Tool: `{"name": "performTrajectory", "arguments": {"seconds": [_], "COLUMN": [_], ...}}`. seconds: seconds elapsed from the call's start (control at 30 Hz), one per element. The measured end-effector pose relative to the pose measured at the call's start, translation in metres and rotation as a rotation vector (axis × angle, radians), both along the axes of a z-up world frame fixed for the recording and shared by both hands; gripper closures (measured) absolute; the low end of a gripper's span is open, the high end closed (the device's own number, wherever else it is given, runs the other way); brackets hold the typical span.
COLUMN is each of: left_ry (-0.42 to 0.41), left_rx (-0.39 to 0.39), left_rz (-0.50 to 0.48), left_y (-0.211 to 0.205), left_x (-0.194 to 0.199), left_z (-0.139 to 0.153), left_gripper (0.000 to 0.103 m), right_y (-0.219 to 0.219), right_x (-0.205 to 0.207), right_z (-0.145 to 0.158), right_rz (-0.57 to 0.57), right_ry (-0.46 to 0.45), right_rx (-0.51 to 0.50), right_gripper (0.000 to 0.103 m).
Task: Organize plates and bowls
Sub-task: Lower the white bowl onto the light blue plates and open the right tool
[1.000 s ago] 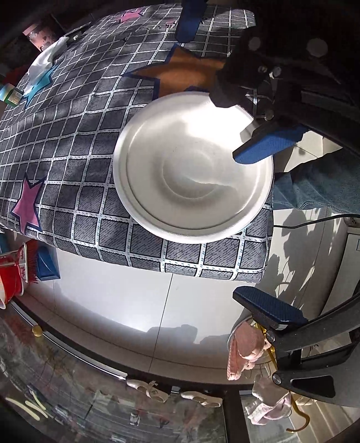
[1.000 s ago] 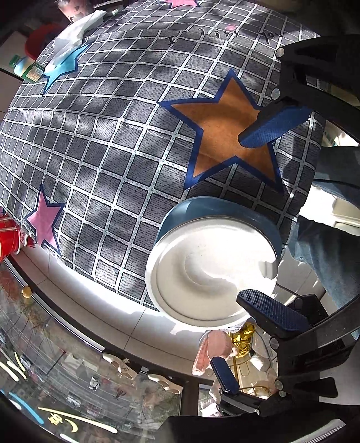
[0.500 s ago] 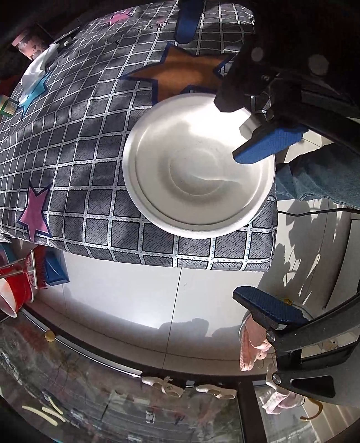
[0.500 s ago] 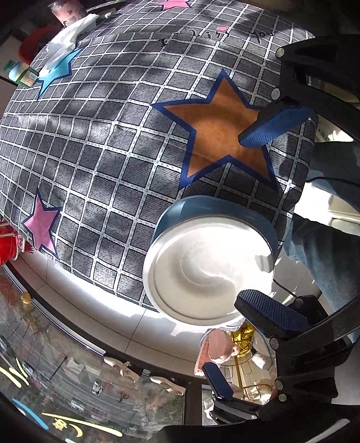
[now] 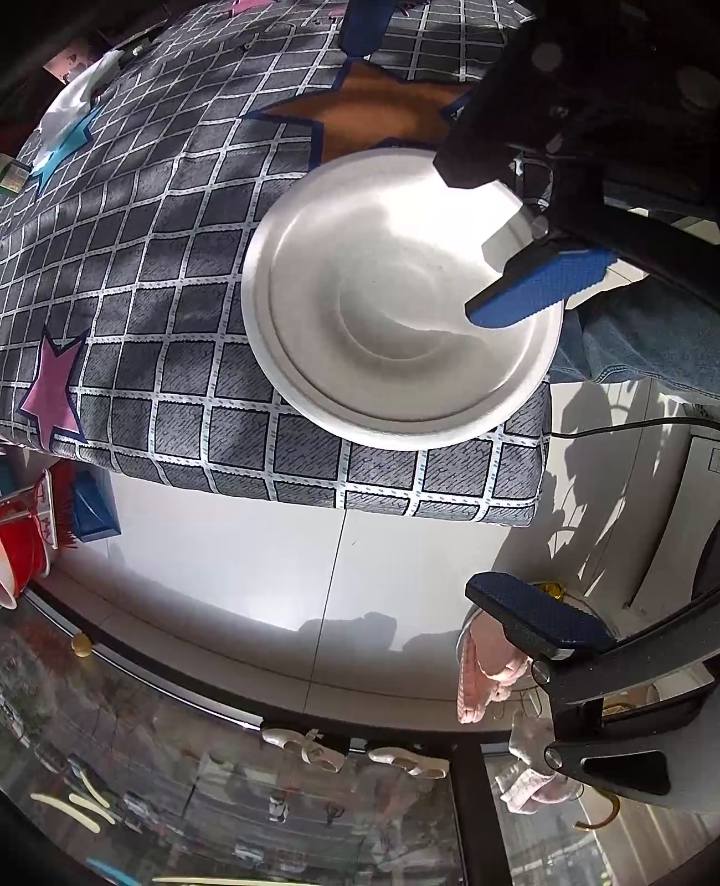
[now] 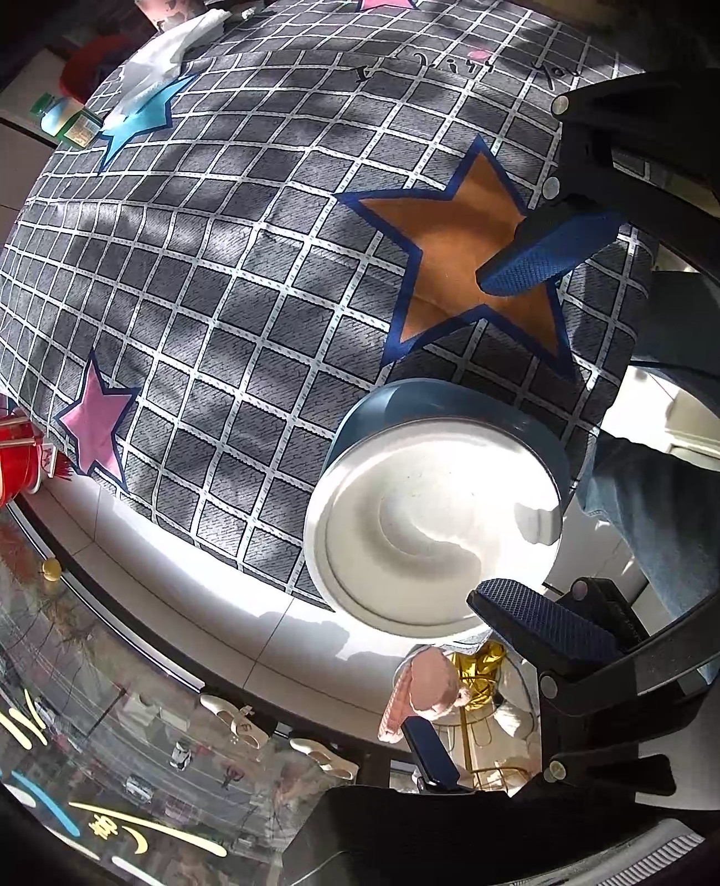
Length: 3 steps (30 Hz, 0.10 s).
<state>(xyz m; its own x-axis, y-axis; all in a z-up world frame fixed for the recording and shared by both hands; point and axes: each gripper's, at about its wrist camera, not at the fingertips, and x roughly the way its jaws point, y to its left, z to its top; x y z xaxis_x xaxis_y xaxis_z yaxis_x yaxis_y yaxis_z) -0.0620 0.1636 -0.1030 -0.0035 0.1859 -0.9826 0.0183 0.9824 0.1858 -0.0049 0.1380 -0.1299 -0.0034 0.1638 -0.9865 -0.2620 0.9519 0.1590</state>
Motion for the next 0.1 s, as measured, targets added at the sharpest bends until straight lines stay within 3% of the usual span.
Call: {"name": "performTrajectory", "arguments": {"seconds": [0.1], "left_ry": [-0.002], "left_rx": [0.004], "left_rz": [0.031], "left_y": [-0.0027], "left_x": [0.0022], "left_z": [0.0027], "left_gripper": [0.011], "right_y": [-0.0054], "right_x": [0.0063], "right_z": [-0.0028], "right_rz": [0.026], "right_ry": [0.023], "right_rx": [0.041], "right_gripper": [0.0]}}
